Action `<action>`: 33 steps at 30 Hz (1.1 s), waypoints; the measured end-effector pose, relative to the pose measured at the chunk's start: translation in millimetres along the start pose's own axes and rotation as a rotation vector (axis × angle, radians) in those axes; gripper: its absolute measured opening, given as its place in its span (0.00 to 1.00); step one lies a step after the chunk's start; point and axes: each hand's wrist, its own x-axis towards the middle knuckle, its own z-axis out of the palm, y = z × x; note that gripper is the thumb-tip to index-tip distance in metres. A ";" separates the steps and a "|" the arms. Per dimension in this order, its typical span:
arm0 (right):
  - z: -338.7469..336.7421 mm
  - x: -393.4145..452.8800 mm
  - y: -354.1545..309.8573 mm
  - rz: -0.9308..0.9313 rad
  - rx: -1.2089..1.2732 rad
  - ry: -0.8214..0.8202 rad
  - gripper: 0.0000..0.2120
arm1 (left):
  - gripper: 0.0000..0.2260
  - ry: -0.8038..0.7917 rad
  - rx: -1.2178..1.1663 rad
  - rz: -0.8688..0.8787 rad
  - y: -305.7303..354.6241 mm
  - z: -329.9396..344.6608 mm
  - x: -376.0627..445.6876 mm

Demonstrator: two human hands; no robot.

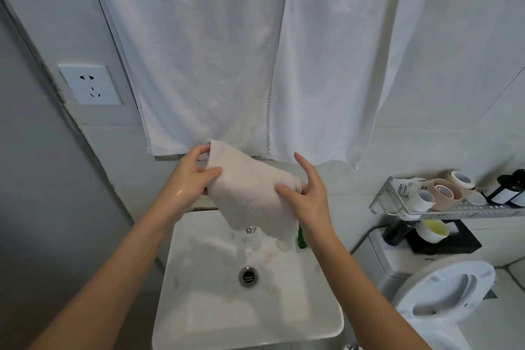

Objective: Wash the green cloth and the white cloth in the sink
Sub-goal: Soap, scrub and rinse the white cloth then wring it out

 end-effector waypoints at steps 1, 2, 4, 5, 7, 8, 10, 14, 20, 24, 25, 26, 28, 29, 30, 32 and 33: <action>1.4 -0.3 0.4 0.080 0.034 0.034 0.30 | 0.18 0.076 0.007 -0.027 -4.2 1.4 2.2; 2.5 -0.4 2.2 0.144 0.039 0.064 0.28 | 0.18 0.127 0.022 -0.045 -8.7 2.9 3.8; 3.5 -1.2 4.7 0.185 -0.022 0.105 0.24 | 0.17 0.116 0.048 -0.047 -16.6 4.6 3.4; 3.0 -1.9 4.6 0.164 -0.080 0.112 0.21 | 0.17 0.063 0.059 -0.040 -18.3 4.8 1.1; -0.8 -1.8 0.8 0.100 -0.212 0.053 0.15 | 0.21 -0.092 0.108 -0.024 -20.4 2.2 -3.8; -3.6 -0.7 -2.9 0.075 -0.271 -0.007 0.13 | 0.24 -0.166 0.181 -0.015 -20.9 0.1 -5.6; -8.9 2.7 -10.6 0.047 -0.423 -0.147 0.17 | 0.29 -0.229 0.476 0.032 -21.6 -2.7 -6.5; -4.1 2.2 -19.1 -0.164 -0.947 -0.241 0.20 | 0.23 -0.164 0.943 0.165 -17.6 3.6 -11.2; 0.3 0.5 -30.4 -0.385 -1.125 -0.096 0.10 | 0.06 -0.037 0.990 0.241 -4.5 -1.2 -7.3; -10.6 7.5 -31.6 -0.157 -0.703 -0.202 0.06 | 0.06 -0.170 0.686 0.181 -3.0 -10.5 2.3; -12.6 7.4 -32.3 -0.028 -0.521 -0.240 0.06 | 0.05 -0.218 0.609 0.174 -2.3 -12.4 4.7; -14.5 7.1 -31.1 0.074 -0.380 -0.242 0.06 | 0.03 -0.253 0.533 0.155 -2.4 -13.6 6.5; -18.3 5.0 -26.5 0.136 -0.280 -0.168 0.07 | 0.03 -0.273 0.374 0.105 -4.9 -11.0 7.3; -18.7 3.6 -22.7 0.126 -0.263 -0.112 0.07 | 0.02 -0.259 0.275 0.067 -7.6 -7.5 7.3; -18.1 1.2 -19.5 0.110 -0.233 -0.047 0.07 | 0.01 -0.240 0.179 0.027 -11.1 -2.7 6.6; -17.3 -3.0 -13.4 0.119 -0.169 0.078 0.08 | 0.03 -0.193 0.038 -0.032 -20.3 10.2 3.8; -18.1 -4.5 -8.8 0.166 -0.099 0.126 0.08 | 0.04 -0.167 -0.013 -0.055 -25.2 18.1 2.3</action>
